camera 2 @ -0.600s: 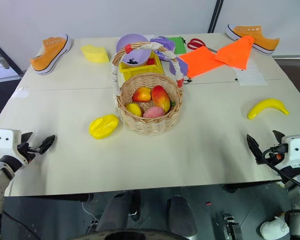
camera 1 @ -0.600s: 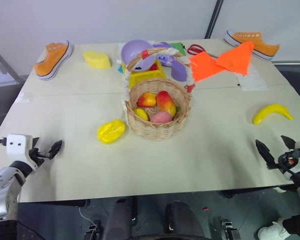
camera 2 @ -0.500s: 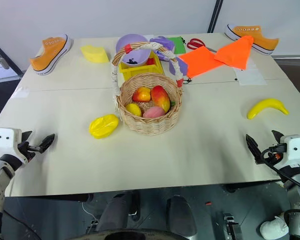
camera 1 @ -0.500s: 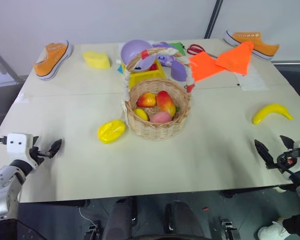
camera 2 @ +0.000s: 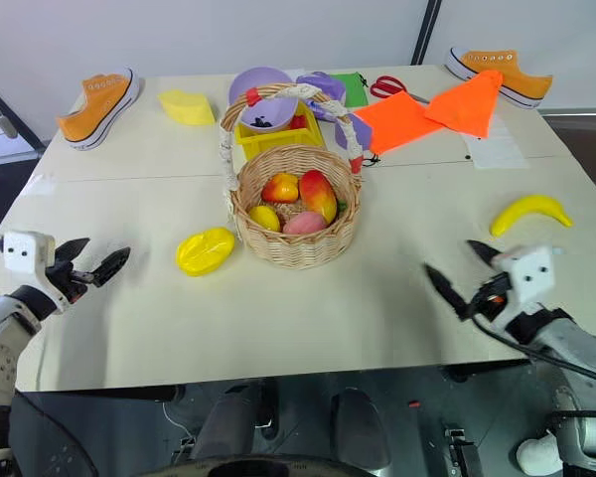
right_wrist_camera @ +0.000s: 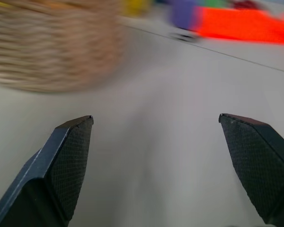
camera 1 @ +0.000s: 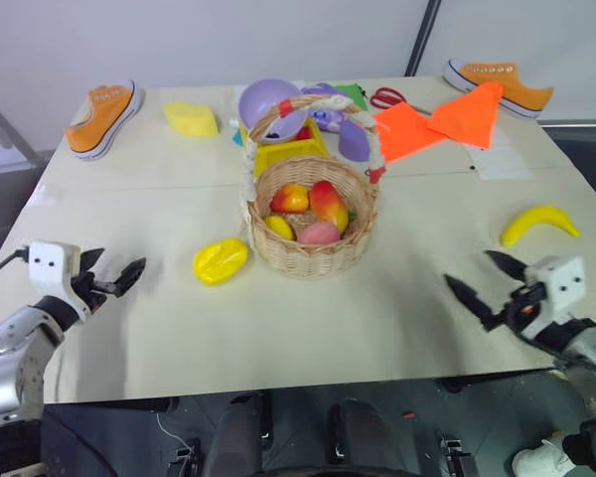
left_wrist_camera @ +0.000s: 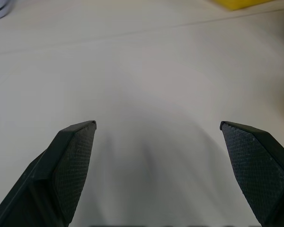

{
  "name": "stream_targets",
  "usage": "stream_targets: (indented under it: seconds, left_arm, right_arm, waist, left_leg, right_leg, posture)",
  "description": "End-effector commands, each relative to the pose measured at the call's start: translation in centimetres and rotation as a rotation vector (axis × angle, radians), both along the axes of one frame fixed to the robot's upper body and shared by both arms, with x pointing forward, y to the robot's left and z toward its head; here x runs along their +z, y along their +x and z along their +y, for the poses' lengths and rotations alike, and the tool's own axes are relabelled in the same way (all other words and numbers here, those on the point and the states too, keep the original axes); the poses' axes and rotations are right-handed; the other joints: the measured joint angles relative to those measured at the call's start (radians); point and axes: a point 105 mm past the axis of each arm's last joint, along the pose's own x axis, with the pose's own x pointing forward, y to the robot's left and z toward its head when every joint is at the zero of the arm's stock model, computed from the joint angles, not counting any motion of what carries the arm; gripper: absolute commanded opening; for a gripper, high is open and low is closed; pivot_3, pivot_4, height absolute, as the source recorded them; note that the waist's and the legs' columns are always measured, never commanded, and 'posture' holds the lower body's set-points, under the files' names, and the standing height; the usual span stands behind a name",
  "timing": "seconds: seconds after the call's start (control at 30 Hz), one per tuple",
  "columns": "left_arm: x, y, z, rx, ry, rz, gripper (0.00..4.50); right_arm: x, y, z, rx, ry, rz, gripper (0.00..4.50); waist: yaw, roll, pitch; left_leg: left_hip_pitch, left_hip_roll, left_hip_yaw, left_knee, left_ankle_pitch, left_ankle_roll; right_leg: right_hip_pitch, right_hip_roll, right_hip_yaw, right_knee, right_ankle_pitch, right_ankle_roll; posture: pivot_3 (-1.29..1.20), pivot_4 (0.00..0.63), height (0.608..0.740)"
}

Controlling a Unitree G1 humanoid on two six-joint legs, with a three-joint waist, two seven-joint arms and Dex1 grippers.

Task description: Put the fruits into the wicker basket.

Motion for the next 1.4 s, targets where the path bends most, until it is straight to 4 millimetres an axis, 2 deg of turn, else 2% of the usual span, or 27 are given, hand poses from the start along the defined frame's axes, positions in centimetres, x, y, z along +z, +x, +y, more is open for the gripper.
stream_targets:
  seconds: [0.03,0.1,0.23,0.33,0.43,0.57,0.77,0.93,0.97,1.03,1.1,1.17,1.23,1.33,1.4]
  left_arm:
    - [2.0,-0.3,-3.5,-0.213,0.001,0.002,4.50]
    - [2.4,-0.3,-4.6,-0.275,0.020,0.016,4.50]
    - [2.9,-0.7,-8.1,-0.473,0.059,0.086,4.50]
    - [3.4,0.0,-10.0,-0.532,0.096,0.090,4.50]
    - [3.1,0.8,-11.3,-0.553,0.166,0.098,4.50]
    - [1.9,1.5,-12.2,-0.561,0.260,0.128,4.50]
    - [0.6,2.0,-11.7,-0.541,0.343,0.158,4.50]
    - [0.8,2.1,-10.9,-0.523,0.351,0.145,2.38]
    - [0.9,1.9,-10.7,-0.522,0.354,0.145,2.16]
    - [1.4,1.7,-9.5,-0.493,0.339,0.142,2.16]
    - [2.1,1.5,-8.2,-0.458,0.313,0.132,2.16]
    - [4.7,0.8,-6.4,-0.427,0.215,0.087,2.16]
    - [6.7,0.1,-5.8,-0.436,0.144,0.052,2.16]
    - [10.2,-1.4,-7.2,-0.543,0.060,0.010,2.16]
    - [11.9,-1.9,-9.3,-0.629,0.028,-0.016,2.16]
  right_arm:
    - [1.1,-0.5,2.9,0.128,-0.008,-0.015,4.44]
    - [1.3,-0.5,3.7,0.159,-0.010,-0.020,4.44]
    - [1.5,-1.1,5.8,0.256,-0.031,-0.014,4.44]
    - [1.8,-1.4,6.9,0.298,-0.026,-0.022,4.44]
    - [2.0,-1.4,7.6,0.308,-0.023,-0.036,4.44]
    - [2.1,-1.5,8.0,0.307,-0.020,-0.045,4.44]
    - [1.9,-1.5,8.1,0.303,-0.020,-0.051,4.44]
    - [1.7,-1.6,7.9,0.300,-0.024,-0.059,4.50]
    - [1.7,-1.6,7.9,0.300,-0.025,-0.062,4.50]
    - [1.9,-1.5,7.8,0.302,-0.030,-0.073,4.50]
    - [2.2,-1.5,7.8,0.310,-0.037,-0.082,4.50]
    - [2.9,-1.6,7.8,0.329,-0.041,-0.095,4.50]
    - [3.6,-1.8,7.9,0.350,-0.034,-0.103,4.50]
    - [4.3,-2.1,8.4,0.405,-0.028,-0.102,4.50]
    - [4.7,-2.1,8.7,0.427,-0.025,-0.110,4.50]
  waist:
    - [0.000,0.000,0.000]
    - [0.001,0.000,0.000]
    - [0.001,0.000,0.000]
    - [0.003,0.000,0.000]
    - [0.001,0.000,0.000]
    - [0.001,0.000,0.000]
    - [0.002,-0.001,0.000]
    - [0.003,-0.001,0.000]
    - [0.002,-0.001,0.000]
    - [-0.003,-0.001,0.000]
    - [-0.003,-0.001,0.000]
    - [-0.006,-0.001,0.000]
    - [-0.002,-0.002,0.001]
    - [0.007,-0.003,0.001]
    - [0.018,-0.004,0.001]
  left_leg:
    - [0.000,0.000,0.000,0.000,0.000,0.000]
    - [0.000,0.000,0.000,0.000,0.000,0.000]
    - [-0.001,0.000,0.000,0.000,0.000,0.000]
    - [-0.001,0.000,0.000,0.000,0.000,0.000]
    - [-0.001,0.000,0.000,0.001,0.001,0.001]
    - [-0.001,0.000,0.000,0.000,0.001,0.002]
    - [-0.001,0.000,0.000,0.001,0.001,0.003]
    - [0.000,0.000,0.000,0.001,0.001,0.003]
    - [0.000,0.000,0.000,0.001,0.001,0.003]
    - [0.000,0.000,0.000,0.001,0.001,0.003]
    - [0.000,0.000,0.000,0.001,0.001,0.003]
    - [0.000,0.000,0.000,0.001,0.001,0.003]
    - [-0.001,0.000,0.000,0.001,0.001,0.003]
    - [-0.001,0.000,0.000,0.002,0.001,0.003]
    - [0.000,0.000,-0.001,0.002,0.000,0.002]
  right_leg:
    - [0.000,0.000,0.000,0.000,0.000,0.000]
    - [0.000,0.000,0.000,0.000,0.000,0.000]
    - [0.000,0.000,0.000,-0.001,0.000,-0.001]
    - [0.000,0.000,0.000,-0.001,0.000,-0.001]
    - [0.000,0.000,0.000,-0.001,0.000,0.000]
    - [0.000,0.001,0.000,0.000,0.000,0.000]
    - [0.001,0.001,0.000,-0.001,0.001,0.002]
    - [0.001,0.001,0.000,-0.001,0.001,0.001]
    - [0.001,0.001,0.000,-0.001,0.001,0.001]
    - [0.001,0.001,0.000,-0.001,0.000,0.001]
    - [0.001,0.001,0.000,0.000,0.001,0.001]
    - [0.000,0.001,0.000,0.000,0.001,0.001]
    - [-0.001,0.001,0.000,0.001,0.001,0.001]
    - [0.000,0.001,0.000,0.000,0.000,0.000]
    - [-0.001,0.000,-0.001,-0.002,0.000,0.000]
  posture:
    - [0.00,0.150,0.738]
    - [0.00,0.150,0.738]
    - [0.00,0.150,0.738]
    - [0.00,0.150,0.738]
    - [0.00,0.150,0.738]
    - [0.00,0.150,0.738]
    - [0.00,0.150,0.738]
    - [0.00,0.150,0.738]
    - [0.00,0.150,0.738]
    - [0.00,0.150,0.738]
    - [0.00,0.150,0.738]
    - [0.00,0.150,0.738]
    - [0.00,0.150,0.738]
    - [0.00,0.150,0.738]
    - [0.00,0.150,0.738]
